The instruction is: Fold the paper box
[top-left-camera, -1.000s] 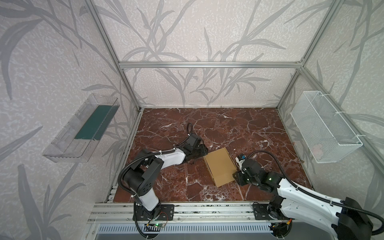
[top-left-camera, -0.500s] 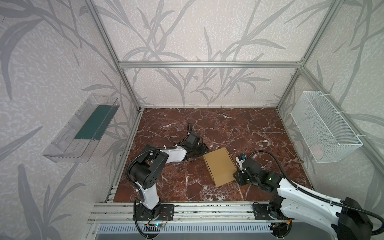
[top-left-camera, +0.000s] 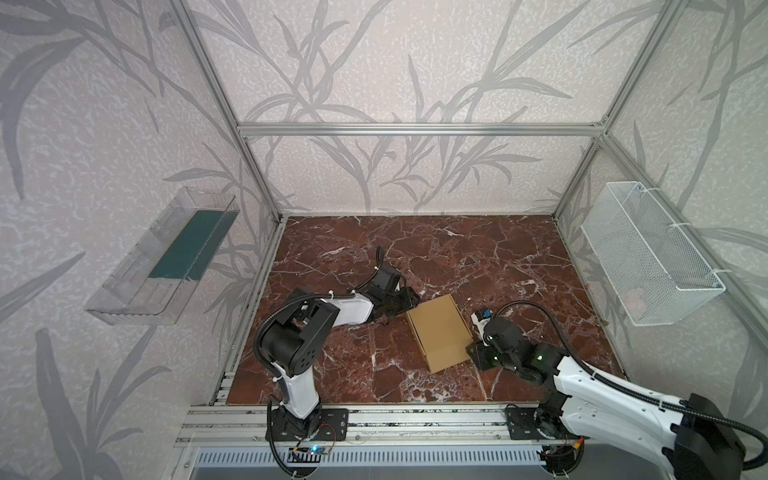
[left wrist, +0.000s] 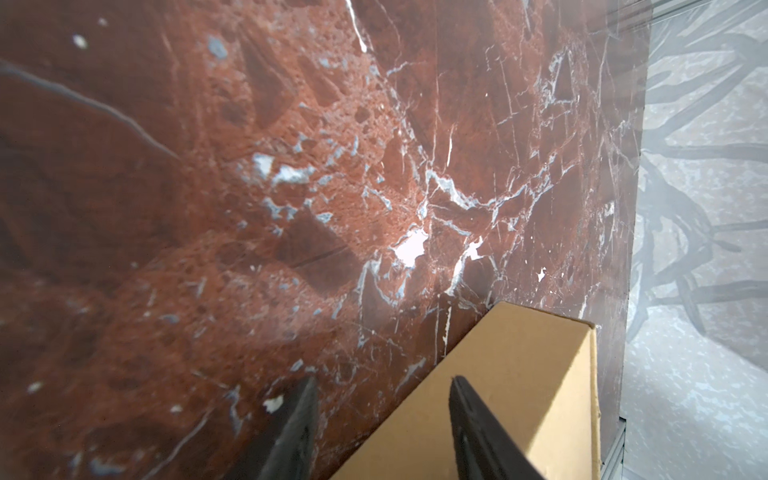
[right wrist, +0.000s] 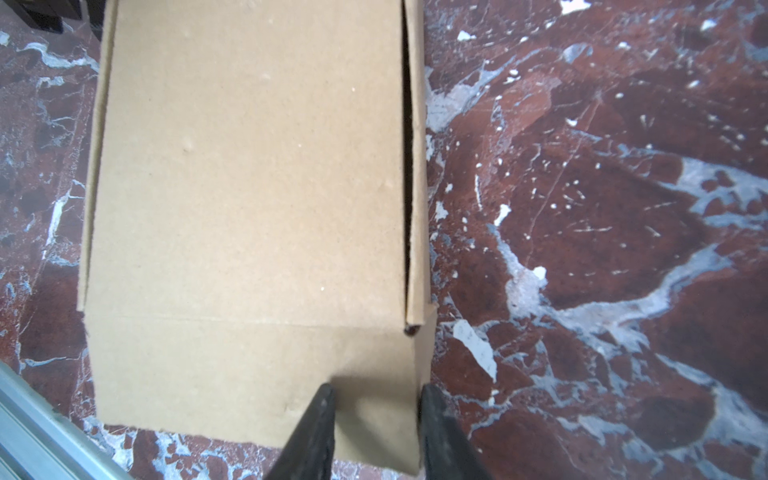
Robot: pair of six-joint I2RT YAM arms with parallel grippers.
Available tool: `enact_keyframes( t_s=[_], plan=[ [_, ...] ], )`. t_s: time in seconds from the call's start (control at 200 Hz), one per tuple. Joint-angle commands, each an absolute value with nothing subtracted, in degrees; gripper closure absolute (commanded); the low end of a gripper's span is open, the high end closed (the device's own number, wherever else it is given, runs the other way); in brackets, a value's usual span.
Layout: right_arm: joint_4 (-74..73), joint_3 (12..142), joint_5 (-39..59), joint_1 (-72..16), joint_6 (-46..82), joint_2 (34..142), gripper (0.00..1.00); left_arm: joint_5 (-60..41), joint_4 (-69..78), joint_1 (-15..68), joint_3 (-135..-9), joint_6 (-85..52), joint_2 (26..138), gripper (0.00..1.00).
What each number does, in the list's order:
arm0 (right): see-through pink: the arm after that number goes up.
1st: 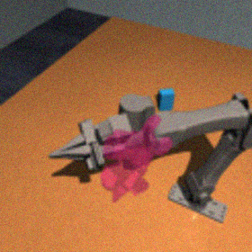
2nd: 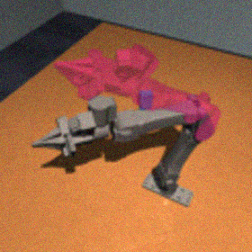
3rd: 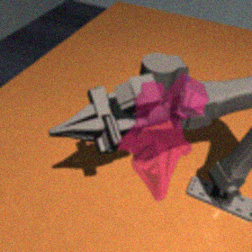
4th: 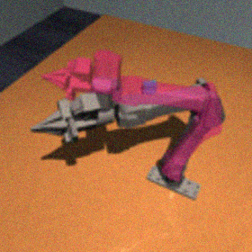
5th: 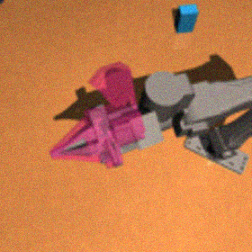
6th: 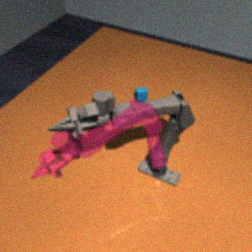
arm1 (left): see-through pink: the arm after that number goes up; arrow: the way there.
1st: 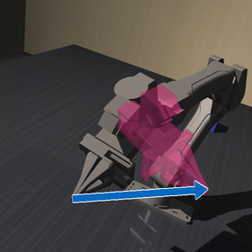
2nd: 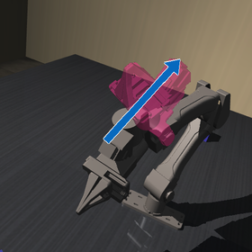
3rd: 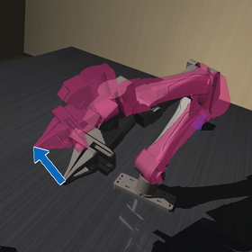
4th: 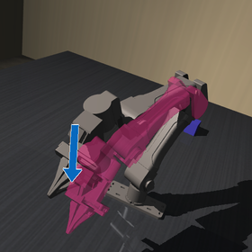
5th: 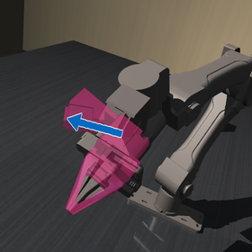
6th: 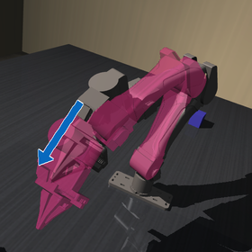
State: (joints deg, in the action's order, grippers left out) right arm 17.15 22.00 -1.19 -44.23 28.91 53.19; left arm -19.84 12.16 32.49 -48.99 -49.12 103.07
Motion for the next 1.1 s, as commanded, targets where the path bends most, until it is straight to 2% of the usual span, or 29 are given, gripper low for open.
enact_keyframes(
  t_s=[0.0,0.375,0.655,1.095],
  plan=[
    [17.14,21.53,-1.23,-43.99,29.29,53.60,0.65,-20.70,11.50,32.39,-46.68,-49.72,104.92,0.46],
    [16.19,21.80,-0.10,-43.42,29.97,55.49,0.57,-21.99,15.55,32.49,-42.16,-51.24,106.19,0.46],
    [15.78,22.23,0.16,-42.98,29.79,55.62,0.43,-22.34,16.94,32.46,-40.86,-51.20,106.94,0.46],
    [15.20,22.61,3.37,-40.99,29.36,55.17,0.31,-23.20,17.49,32.48,-41.10,-51.14,107.99,0.46]
  ],
)
